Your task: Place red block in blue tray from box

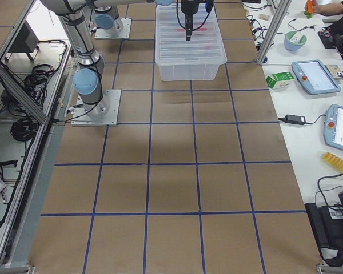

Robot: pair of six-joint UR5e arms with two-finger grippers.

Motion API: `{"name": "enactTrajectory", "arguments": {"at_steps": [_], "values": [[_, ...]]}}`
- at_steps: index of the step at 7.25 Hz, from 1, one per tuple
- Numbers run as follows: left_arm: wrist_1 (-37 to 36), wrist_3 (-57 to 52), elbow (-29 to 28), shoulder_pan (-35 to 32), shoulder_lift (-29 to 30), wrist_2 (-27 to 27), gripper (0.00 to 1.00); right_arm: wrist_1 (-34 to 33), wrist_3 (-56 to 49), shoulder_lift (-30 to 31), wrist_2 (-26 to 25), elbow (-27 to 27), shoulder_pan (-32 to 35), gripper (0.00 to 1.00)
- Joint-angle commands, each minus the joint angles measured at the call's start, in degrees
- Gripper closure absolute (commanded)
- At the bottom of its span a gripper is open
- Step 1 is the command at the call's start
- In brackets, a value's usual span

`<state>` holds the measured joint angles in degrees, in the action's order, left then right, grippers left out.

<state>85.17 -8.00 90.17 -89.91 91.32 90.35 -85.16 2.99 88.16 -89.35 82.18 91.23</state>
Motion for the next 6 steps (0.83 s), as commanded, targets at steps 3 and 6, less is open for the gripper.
{"name": "enactTrajectory", "arguments": {"at_steps": [3, 6], "values": [[0.00, 0.00, 0.36, 0.00, -0.09, 0.00, 0.00, 0.00, -0.09, -0.09, -0.03, 0.00, -0.35, 0.00], [-0.09, 0.00, 0.18, 0.00, 0.00, -0.08, 0.00, 0.26, -2.55, -0.01, -0.12, 0.87, -2.55, 0.00]]}}
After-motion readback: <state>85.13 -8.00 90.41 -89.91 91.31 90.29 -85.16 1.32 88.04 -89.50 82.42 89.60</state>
